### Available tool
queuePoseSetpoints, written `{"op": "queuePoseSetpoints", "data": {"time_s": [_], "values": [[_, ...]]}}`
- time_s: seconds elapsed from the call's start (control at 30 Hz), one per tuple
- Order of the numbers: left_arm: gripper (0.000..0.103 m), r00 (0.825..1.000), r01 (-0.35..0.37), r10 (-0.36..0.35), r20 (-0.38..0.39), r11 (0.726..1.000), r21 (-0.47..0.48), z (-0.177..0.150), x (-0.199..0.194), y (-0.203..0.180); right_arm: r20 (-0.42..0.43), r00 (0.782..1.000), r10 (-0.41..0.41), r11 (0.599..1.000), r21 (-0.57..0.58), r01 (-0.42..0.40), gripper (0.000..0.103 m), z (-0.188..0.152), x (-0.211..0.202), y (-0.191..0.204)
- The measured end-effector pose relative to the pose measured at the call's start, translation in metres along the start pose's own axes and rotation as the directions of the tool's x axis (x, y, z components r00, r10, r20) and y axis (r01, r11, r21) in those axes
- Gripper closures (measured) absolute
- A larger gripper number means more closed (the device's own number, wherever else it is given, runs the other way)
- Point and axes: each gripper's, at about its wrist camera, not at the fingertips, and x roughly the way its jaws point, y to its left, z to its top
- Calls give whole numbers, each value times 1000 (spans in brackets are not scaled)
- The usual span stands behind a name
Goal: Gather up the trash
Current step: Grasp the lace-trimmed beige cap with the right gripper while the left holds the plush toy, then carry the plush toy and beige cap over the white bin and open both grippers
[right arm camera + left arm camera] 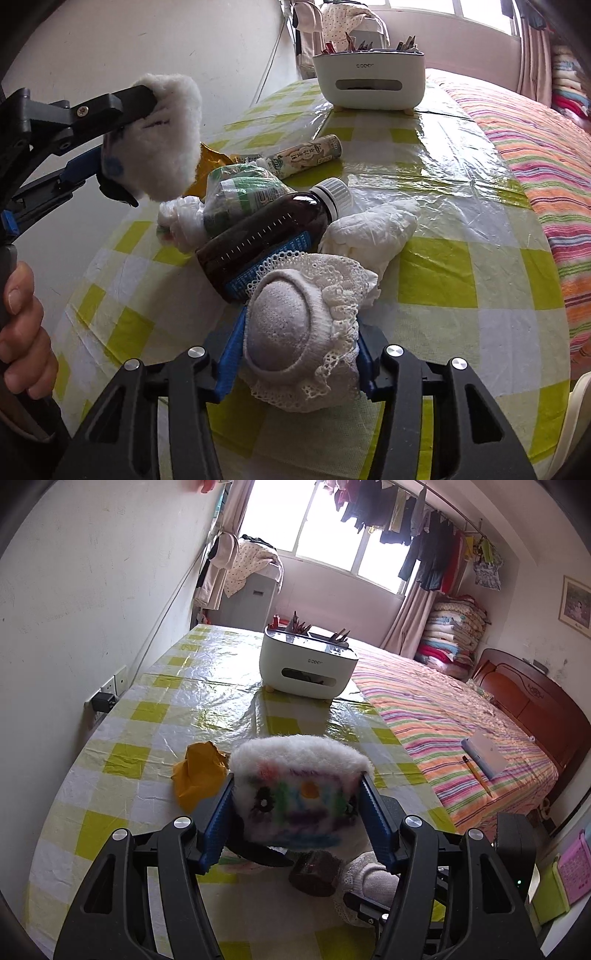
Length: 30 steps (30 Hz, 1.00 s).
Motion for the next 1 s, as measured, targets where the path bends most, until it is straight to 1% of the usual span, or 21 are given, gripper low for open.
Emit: {"op": "queuePoseSetpoints", "data": {"time_s": [0.07,0.3,0.47,0.7,1.0], "values": [[41,1000,6,-6,2,1000,-3,-1,-4,-1,12,1000,-10,1000,-1,10,57,-2,-4,0],[41,999,36,-36,32,999,2,-3,-19,-15,88,996,6,999,52,-10,58,-9,-32,-12],[41,998,58,-58,29,998,2,-5,-21,-29,146,989,-8,996,89,-5,57,-16,-55,-22],[41,995,92,-92,32,995,28,-9,-27,-57,207,977,-49,992,121,25,57,-21,-81,-34],[41,990,137,-139,20,987,87,-17,-32,-100,259,959,-114,983,169,72,57,-34,-116,-57]]}}
